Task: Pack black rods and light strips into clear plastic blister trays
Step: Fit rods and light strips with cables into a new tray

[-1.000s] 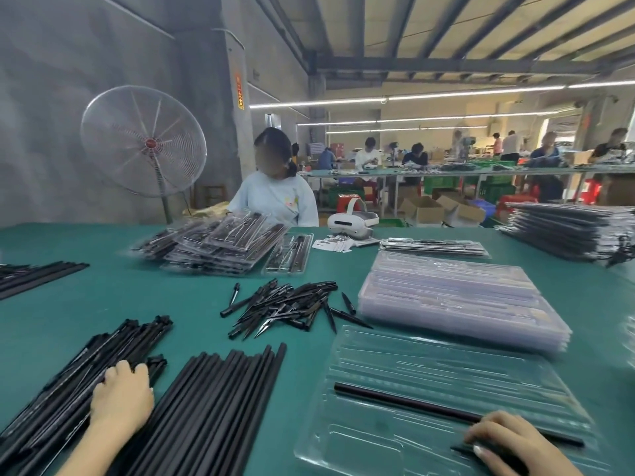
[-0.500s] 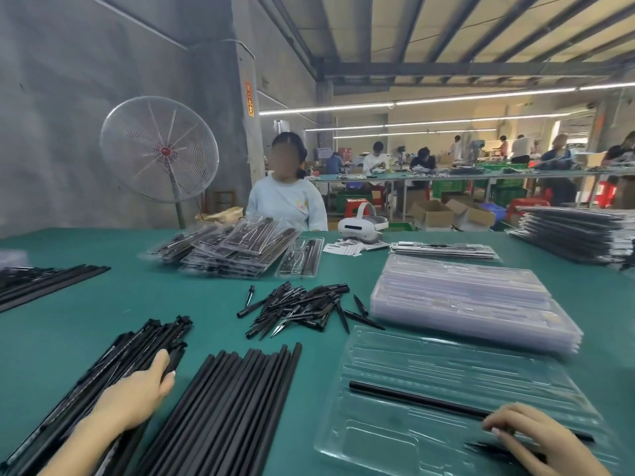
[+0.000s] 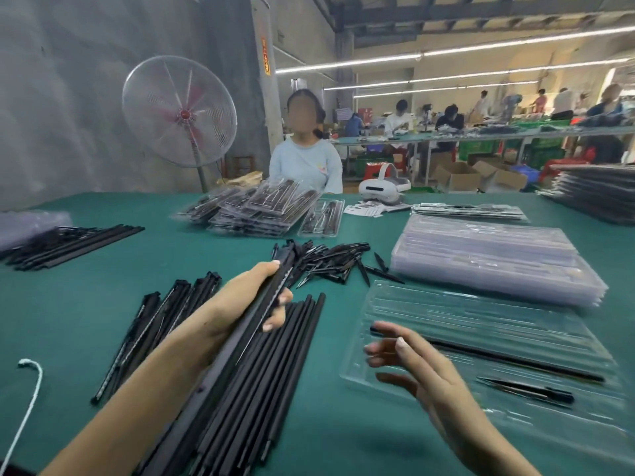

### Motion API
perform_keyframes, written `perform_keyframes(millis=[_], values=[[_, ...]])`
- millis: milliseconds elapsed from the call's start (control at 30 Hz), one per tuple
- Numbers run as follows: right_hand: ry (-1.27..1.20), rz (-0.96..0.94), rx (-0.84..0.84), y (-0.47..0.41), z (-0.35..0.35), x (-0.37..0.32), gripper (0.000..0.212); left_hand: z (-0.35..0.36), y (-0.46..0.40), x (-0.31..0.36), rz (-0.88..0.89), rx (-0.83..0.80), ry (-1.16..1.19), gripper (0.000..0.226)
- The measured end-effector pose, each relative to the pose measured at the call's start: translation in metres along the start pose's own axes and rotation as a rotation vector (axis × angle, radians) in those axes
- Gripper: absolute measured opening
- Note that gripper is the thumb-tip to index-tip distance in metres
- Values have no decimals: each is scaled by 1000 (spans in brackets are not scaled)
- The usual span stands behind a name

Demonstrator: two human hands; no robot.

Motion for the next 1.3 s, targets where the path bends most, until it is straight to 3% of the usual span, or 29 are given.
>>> perform_keyframes(millis=[67, 133, 167, 267, 367, 433, 533, 600, 700, 767, 833, 933, 1033, 1200, 1300], values=[[-305, 224, -94, 3, 43, 13, 64, 17, 6, -3, 0, 2, -17, 32], [-434, 398, -190, 9, 79, 25, 93, 29, 14, -12, -13, 45, -24, 27], [-454, 435, -242, 11, 93, 29, 98, 33, 18, -19, -34, 73, -26, 26], [-387, 402, -270, 7, 117, 42, 83, 30, 29, -37, -58, 100, -25, 28], [-246, 295, -197, -1, 125, 45, 35, 13, 44, -44, -11, 25, 29, 26], [-268, 334, -170, -3, 133, 47, 17, -17, 50, -53, 26, 117, -167, 34], [-418, 400, -112, -6, 149, 51, 18, -79, 53, -74, 44, 427, -608, 28], [-475, 399, -101, -8, 162, 53, 17, -112, 54, -98, -35, 537, -822, 22], [-432, 391, -159, -7, 189, 57, 15, -130, 56, -141, -313, 399, -1087, 62], [-390, 415, -251, -2, 209, 61, 12, -126, 56, -162, -421, 227, -1212, 73], [-345, 463, -344, 7, 226, 70, 9, -124, 55, -172, -446, 105, -1292, 72], [-290, 539, -481, 26, 234, 81, 8, -130, 57, -171, -354, 177, -1164, 70], [-389, 683, -575, 39, 226, 81, 18, -143, 64, -176, -260, 183, -1128, 76], [-566, 897, -593, 39, 206, 53, 20, -159, 79, -192, -393, 21, -1161, 67], [-671, 973, -546, 44, 206, 34, 17, -152, 82, -176, -350, 96, -1113, 60]])
Point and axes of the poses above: each hand's wrist, its own y-axis away from the middle knuckle, its own z-axis out of the palm, x = y × z, the point moved 4 cm from there along -y, towards the middle knuckle, and after that the axes turned 8 degrees about -y, right-handed, at the moved point
